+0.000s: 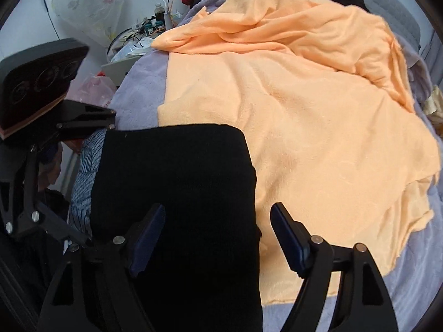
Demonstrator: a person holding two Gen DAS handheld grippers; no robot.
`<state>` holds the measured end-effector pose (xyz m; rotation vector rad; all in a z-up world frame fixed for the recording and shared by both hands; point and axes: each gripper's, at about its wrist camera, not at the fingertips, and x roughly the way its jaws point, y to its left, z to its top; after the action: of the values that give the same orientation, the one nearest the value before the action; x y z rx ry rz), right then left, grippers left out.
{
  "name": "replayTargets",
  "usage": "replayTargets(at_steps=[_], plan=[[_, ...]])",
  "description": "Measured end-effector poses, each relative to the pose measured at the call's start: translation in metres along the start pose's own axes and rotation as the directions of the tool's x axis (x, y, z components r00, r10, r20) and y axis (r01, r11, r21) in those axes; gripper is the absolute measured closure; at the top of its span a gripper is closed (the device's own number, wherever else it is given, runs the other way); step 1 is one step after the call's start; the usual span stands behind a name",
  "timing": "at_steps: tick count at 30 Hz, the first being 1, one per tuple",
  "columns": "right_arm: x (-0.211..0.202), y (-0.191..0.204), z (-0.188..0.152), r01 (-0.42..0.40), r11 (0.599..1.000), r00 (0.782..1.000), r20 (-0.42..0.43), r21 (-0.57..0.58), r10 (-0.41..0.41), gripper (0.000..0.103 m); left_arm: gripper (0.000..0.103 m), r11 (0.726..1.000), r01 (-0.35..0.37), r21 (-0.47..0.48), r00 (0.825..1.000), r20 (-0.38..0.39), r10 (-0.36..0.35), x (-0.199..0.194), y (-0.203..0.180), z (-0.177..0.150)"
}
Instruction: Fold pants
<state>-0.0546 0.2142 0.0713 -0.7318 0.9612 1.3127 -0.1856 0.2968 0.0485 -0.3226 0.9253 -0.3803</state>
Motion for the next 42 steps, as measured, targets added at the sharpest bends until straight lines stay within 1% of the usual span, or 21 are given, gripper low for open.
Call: replayTargets(at_steps=[2, 3, 4, 5, 7, 9, 10, 11, 12, 14, 18, 22, 25, 28, 31, 32, 33, 35, 37, 39, 42], plan=[[0.011, -0.013, 0.007, -0.163, 0.984, 0.986, -0.015, 0.07, 0.164, 0.022, 0.014, 1.0, -0.006, 0.019, 1.0, 0.009, 0.005, -0.006, -0.005, -0.002], [0.016, -0.015, 0.009, -0.193, 0.978, 0.98, -0.033, 0.082, 0.196, 0.023, 0.014, 1.0, -0.006, 0.024, 1.0, 0.012, 0.005, -0.008, -0.006, -0.003], [0.018, -0.013, 0.009, -0.195, 0.979, 0.979, -0.048, 0.065, 0.198, 0.028, 0.014, 1.0, -0.008, 0.024, 1.0, 0.013, 0.008, -0.009, -0.007, -0.005], [0.017, -0.011, 0.009, -0.184, 0.982, 0.981, -0.053, 0.052, 0.186, 0.045, 0.014, 1.0, -0.005, 0.02, 1.0, 0.016, 0.004, -0.011, -0.007, -0.007], [0.008, -0.012, 0.005, -0.155, 0.986, 0.987, -0.035, 0.057, 0.157, 0.053, 0.014, 1.0, 0.01, 0.021, 0.999, 0.034, -0.011, -0.007, -0.006, -0.004], [0.003, -0.016, 0.003, -0.132, 0.989, 0.991, -0.024, 0.06, 0.134, 0.05, 0.014, 1.0, 0.001, 0.029, 0.999, 0.04, -0.002, -0.007, -0.008, -0.006], [0.008, -0.023, 0.002, -0.165, 0.978, 0.985, -0.034, 0.129, 0.17, 0.045, 0.014, 1.0, -0.008, 0.028, 0.999, 0.037, 0.007, -0.006, -0.009, -0.007], [0.016, -0.029, 0.002, -0.209, 0.962, 0.974, -0.051, 0.178, 0.221, 0.028, 0.014, 1.0, -0.016, 0.027, 0.999, 0.034, 0.015, -0.003, -0.008, -0.006], [0.025, -0.03, 0.001, -0.241, 0.95, 0.963, -0.071, 0.197, 0.259, 0.026, 0.014, 1.0, -0.017, 0.024, 0.999, 0.033, 0.016, -0.002, -0.008, -0.004], [0.031, -0.022, 0.003, -0.233, 0.959, 0.966, -0.074, 0.16, 0.247, 0.031, 0.014, 0.999, -0.026, 0.018, 0.999, 0.021, 0.026, -0.003, -0.01, -0.003], [-0.024, -0.008, -0.004, -0.203, 0.974, 0.978, 0.072, 0.1, 0.196, 0.075, 0.014, 1.0, -0.021, 0.005, 0.999, 0.044, 0.021, -0.031, -0.009, -0.006], [-0.087, 0.034, -0.025, -0.148, 0.989, 0.973, 0.181, 0.0, 0.146, 0.08, 0.0, 0.999, -0.023, -0.025, 0.993, 0.119, 0.026, -0.061, 0.008, -0.004], [-0.107, 0.071, -0.037, -0.097, 0.993, 0.973, 0.206, -0.067, 0.109, 0.08, 0.0, 0.997, 0.069, 0.023, 0.993, 0.098, -0.071, -0.061, 0.005, 0.011], [-0.113, 0.091, -0.041, -0.059, 0.993, 0.971, 0.226, -0.1, 0.081, 0.08, 0.0, 0.983, 0.118, 0.142, 0.993, 0.004, -0.12, -0.033, -0.016, 0.025], [-0.119, 0.093, -0.047, -0.033, 0.995, 0.971, 0.233, -0.094, 0.055, 0.081, 0.0, 0.966, 0.068, 0.25, 0.99, -0.136, -0.035, 0.015, -0.043, 0.029], [-0.119, 0.091, -0.048, -0.024, 0.996, 0.972, 0.233, -0.086, 0.044, 0.081, 0.008, 0.962, 0.013, 0.274, 0.989, -0.145, 0.028, 0.026, -0.05, 0.028], [-0.118, 0.089, -0.05, -0.005, 0.998, 0.975, 0.221, -0.068, 0.02, 0.079, 0.058, 0.957, -0.016, 0.289, 0.986, -0.155, 0.063, 0.031, -0.055, 0.027], [-0.114, 0.08, -0.056, 0.059, 0.998, 0.981, 0.183, -0.001, -0.057, 0.071, 0.067, 0.963, -0.018, 0.27, 0.974, -0.213, 0.078, 0.033, -0.062, 0.032], [-0.128, 0.066, -0.068, 0.075, 0.992, 0.977, 0.193, 0.097, -0.093, 0.055, 0.071, 0.96, -0.056, 0.275, 0.971, -0.208, 0.116, 0.029, -0.07, 0.033], [-0.153, 0.058, -0.092, 0.168, 0.964, 0.957, 0.201, 0.206, -0.21, 0.024, 0.075, 0.959, -0.102, 0.264, 0.963, -0.217, 0.162, 0.028, -0.078, 0.034], [-0.173, 0.071, -0.143, 0.272, 0.932, 0.939, 0.143, 0.24, -0.311, 0.023, 0.076, 0.963, -0.122, 0.239, 0.954, -0.238, 0.18, 0.023, -0.093, 0.041]])
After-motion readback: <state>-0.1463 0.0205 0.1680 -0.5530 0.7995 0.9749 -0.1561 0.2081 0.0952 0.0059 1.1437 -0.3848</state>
